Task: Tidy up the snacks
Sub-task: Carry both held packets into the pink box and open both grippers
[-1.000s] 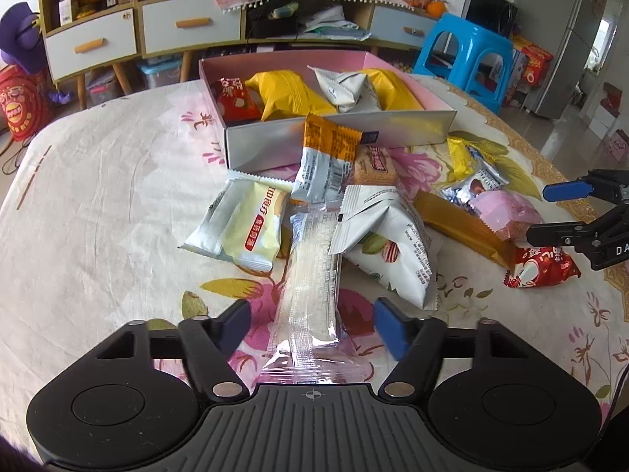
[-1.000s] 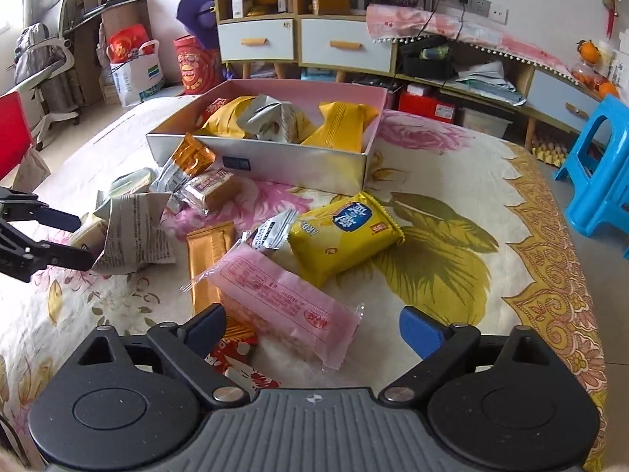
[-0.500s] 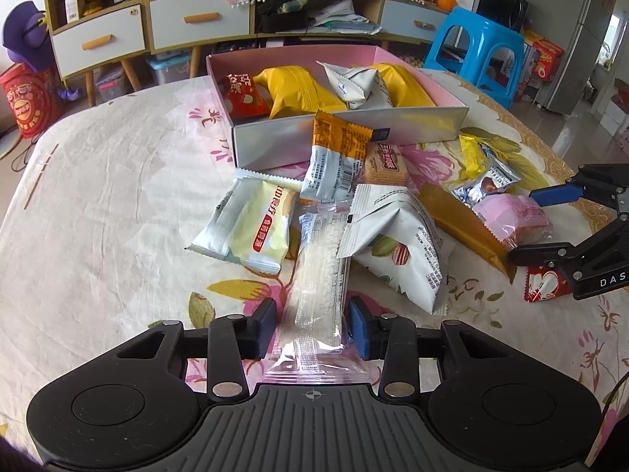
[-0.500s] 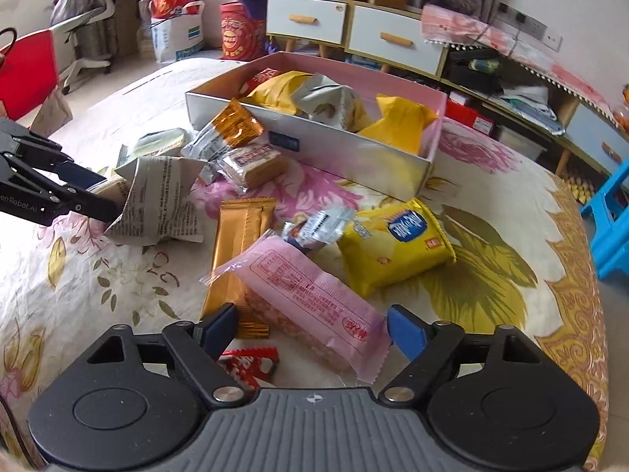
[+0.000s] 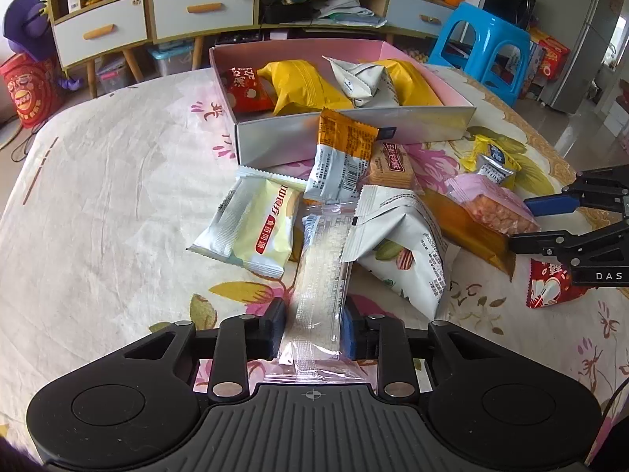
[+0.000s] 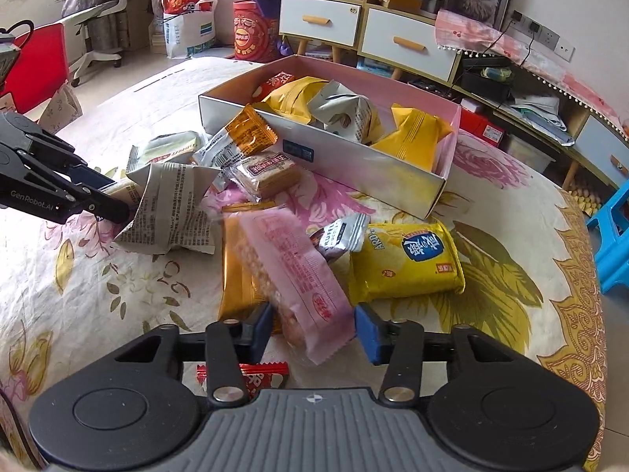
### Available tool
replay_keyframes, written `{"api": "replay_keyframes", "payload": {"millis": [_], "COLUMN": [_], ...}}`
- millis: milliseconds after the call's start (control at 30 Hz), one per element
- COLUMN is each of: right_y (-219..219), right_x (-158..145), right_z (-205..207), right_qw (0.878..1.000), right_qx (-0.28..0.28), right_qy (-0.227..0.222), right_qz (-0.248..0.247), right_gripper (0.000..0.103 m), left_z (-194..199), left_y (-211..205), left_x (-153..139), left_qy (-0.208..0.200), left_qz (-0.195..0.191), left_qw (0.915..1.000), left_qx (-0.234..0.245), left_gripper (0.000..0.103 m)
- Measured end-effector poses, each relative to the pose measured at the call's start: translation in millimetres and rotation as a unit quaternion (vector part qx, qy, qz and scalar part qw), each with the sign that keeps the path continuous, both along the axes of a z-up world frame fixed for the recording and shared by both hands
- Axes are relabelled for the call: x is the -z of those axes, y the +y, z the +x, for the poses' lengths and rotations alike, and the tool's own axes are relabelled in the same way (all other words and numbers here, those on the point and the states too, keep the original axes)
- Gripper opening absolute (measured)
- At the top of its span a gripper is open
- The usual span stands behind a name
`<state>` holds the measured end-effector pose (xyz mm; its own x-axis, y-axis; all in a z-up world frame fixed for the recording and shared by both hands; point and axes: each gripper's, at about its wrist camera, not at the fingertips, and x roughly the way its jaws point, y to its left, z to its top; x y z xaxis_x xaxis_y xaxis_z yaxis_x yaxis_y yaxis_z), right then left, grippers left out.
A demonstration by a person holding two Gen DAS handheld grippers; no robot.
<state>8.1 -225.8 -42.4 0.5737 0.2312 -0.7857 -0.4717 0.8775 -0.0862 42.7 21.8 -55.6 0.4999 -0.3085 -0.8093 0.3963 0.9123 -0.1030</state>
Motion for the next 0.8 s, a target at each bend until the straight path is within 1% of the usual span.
{"api": "replay_keyframes", "payload": {"millis": [167, 300, 467, 700, 800], "right_y": [-0.3, 0.6, 3.4, 2.4, 0.1], "right_x": [-4.1, -9.0, -18.4, -26.7, -32.2], "right_z": [-1.8, -4.2, -8.8, -9.3, -8.4], "right_qw": [1.0, 1.0, 0.999, 0.999, 0.999], "right_qx": [-0.003, -0.008, -0.019, -0.009, 0.0], "right_qy": [0.004, 0.008, 0.001, -0.004, -0.007], "right_qz": [0.008, 0.018, 0.031, 0.041, 0.049], "right_gripper": [0.029, 0.028, 0.027, 0.027, 0.027], "left_z": [-1.5, -4.0, -8.7, -10.1, -11.4], "left_y": [0.4, 2.2, 5.3, 13.6, 15.9], "left_x": [-4.1, -10.5, -17.2, -29.7, -36.7], "left_qy": [-0.003, 0.006, 0.011, 0.011, 0.004], "left_qz": [0.002, -0.002, -0.002, -0.011, -0.017], "left_qw": [1.0, 1.0, 0.9999, 0.9999, 0.9998], "left_qx": [0.002, 0.005, 0.008, -0.002, -0.004], "left_gripper": [0.02, 0.017, 0.016, 0.015, 0.014]}}
